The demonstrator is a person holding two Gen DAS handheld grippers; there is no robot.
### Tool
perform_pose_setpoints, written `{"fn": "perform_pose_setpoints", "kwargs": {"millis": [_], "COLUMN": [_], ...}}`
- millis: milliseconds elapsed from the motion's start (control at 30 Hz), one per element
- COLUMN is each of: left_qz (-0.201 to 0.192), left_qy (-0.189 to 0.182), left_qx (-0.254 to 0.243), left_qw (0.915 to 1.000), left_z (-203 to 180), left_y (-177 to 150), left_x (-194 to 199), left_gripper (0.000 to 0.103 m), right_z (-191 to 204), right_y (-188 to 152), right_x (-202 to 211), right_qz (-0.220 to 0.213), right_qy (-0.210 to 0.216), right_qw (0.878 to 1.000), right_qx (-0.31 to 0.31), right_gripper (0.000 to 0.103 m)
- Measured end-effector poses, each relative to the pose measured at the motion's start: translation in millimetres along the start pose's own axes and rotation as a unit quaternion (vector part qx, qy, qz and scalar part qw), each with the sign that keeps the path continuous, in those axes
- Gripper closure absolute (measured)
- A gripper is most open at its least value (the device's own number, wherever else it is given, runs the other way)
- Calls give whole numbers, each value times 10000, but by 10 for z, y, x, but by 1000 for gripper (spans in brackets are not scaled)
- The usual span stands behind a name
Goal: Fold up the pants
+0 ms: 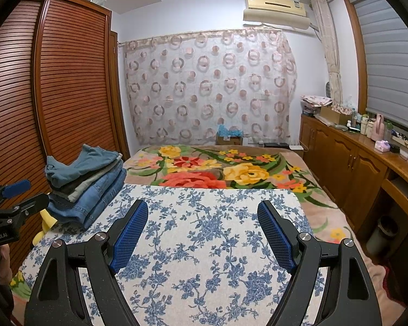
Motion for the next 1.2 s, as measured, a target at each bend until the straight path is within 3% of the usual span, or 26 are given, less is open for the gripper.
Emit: {"fn": "perform_pose_setpoints", "kwargs": {"millis": [1200], "left_qz": [-4], "left_qy": [-29], "left_qx": [-1], "left_qw": [10000], "left_z": [-28], "left_y": [9], "left_x": [41], "left_gripper": [13], "right_z": [-10], "right_y": [-32], "right_x": [45], "right_qz": [-8], "right_qy": [-10], "right_qw": [10000], "right_qx": [6], "right_gripper": [19]}}
Point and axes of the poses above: each gripper's, at about its wrist camera, not at the fingertips, and x roughly against the way its jaws point, z to its left, y to its top, the point moved 10 cm from there along -x, roughly the way its jaws point, and after that the axes turned 3 degrees about -x, right-handed, at the moved point
